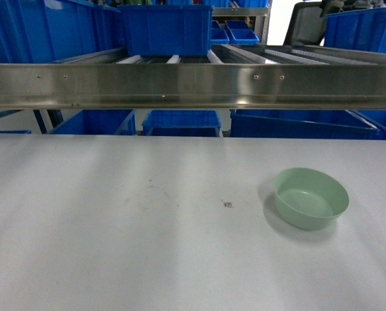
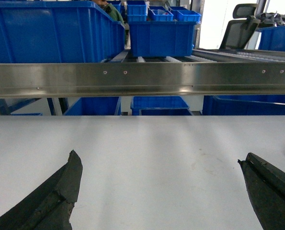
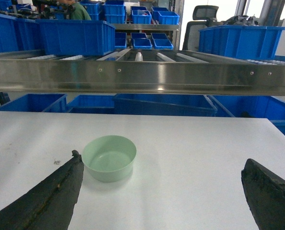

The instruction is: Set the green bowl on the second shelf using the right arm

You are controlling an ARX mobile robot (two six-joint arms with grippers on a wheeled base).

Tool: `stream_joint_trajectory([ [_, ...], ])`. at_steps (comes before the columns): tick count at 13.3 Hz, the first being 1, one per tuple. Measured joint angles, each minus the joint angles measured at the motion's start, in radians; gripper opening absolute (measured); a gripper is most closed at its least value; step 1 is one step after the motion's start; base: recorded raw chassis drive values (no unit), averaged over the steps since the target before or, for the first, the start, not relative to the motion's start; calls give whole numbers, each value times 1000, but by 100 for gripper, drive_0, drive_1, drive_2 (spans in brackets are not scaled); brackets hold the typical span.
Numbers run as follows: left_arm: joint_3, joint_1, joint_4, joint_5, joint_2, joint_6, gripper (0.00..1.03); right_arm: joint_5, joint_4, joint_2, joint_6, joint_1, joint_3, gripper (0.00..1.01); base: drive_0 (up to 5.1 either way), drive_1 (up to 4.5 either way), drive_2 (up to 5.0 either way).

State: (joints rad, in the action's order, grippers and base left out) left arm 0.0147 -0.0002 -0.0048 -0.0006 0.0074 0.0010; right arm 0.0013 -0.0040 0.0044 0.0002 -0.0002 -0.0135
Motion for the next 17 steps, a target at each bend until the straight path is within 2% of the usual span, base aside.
stream_joint_trajectory([
  [15,0,0,0,0,0,0,98,0,0,0,0,0,0,98,0,0,0],
  [16,0,0,0,0,0,0,98,0,8,1,0,-1,0,98,0,0,0],
  [17,0,0,0,0,0,0,98,8,79,24,-11,9,2,98,0,0,0],
])
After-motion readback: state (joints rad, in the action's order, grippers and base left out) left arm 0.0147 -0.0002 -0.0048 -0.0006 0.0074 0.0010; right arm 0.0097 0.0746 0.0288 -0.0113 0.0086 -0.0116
